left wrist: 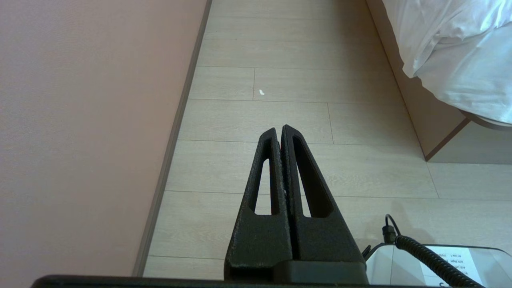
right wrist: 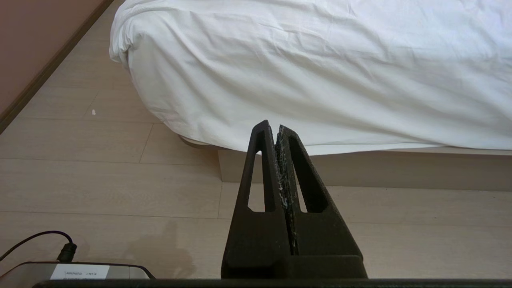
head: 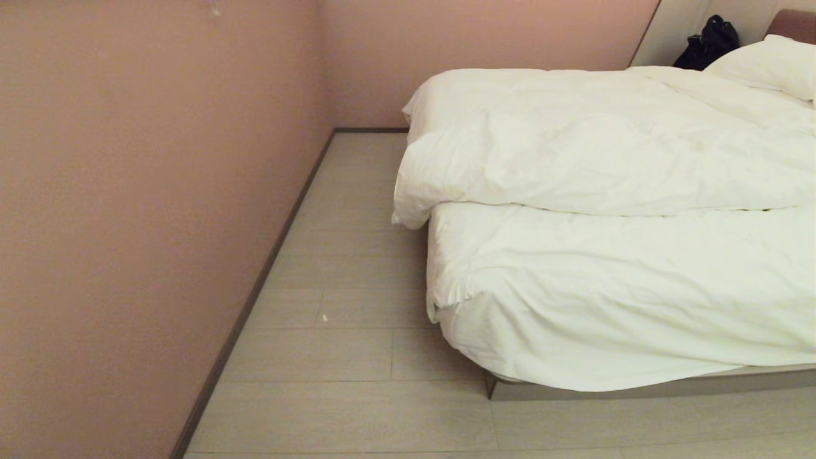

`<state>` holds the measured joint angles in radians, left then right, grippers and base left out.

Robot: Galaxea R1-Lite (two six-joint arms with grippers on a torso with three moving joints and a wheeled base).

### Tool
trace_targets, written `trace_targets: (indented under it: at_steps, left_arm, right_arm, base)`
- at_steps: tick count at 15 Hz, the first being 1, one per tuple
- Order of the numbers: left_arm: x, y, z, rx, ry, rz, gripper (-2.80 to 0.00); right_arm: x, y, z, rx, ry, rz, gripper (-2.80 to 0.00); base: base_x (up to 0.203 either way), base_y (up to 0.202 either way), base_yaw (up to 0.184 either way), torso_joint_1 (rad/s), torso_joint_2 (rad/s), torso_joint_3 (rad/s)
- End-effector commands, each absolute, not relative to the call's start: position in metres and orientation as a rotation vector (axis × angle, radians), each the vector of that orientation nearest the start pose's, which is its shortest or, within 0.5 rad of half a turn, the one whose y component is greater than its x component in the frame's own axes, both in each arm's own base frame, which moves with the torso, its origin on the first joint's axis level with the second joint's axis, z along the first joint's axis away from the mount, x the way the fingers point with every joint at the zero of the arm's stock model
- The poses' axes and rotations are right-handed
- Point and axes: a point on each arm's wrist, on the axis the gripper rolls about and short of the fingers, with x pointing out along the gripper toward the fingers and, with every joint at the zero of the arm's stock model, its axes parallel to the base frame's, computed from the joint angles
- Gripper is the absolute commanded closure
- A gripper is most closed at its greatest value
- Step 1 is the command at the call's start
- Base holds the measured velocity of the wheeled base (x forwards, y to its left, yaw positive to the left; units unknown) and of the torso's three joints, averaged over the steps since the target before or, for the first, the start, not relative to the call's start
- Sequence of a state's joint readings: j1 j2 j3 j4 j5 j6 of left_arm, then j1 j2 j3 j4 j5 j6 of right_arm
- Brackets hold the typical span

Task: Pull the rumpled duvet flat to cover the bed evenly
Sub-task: Hold the folded corner of the quilt

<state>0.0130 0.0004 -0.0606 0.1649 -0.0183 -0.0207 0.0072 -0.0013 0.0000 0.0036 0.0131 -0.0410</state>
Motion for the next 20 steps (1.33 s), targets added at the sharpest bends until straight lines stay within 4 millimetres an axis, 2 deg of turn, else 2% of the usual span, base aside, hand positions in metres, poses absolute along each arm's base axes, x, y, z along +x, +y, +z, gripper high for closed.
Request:
trace_targets:
  at_steps: [1, 20]
  left_arm:
    - [-0.0282, -0.0008, 0.075, -0.023, 0.106, -0.003, 0.0]
    - [-0.0283, -0.0008, 0.0754, -0.02, 0.104, -0.004, 0.0]
  right_arm:
    - [-0.0228, 0.0001, 0.075, -0.04, 0.004, 0.022, 0.0]
    - [-0.0228, 0.0001, 0.075, -0.038, 0.004, 0.022, 0.0]
  base:
    - [0.0, 0.0, 0.0, 0.0, 0.0, 0.0]
    - [0.0, 0.0, 0.0, 0.0, 0.0, 0.0]
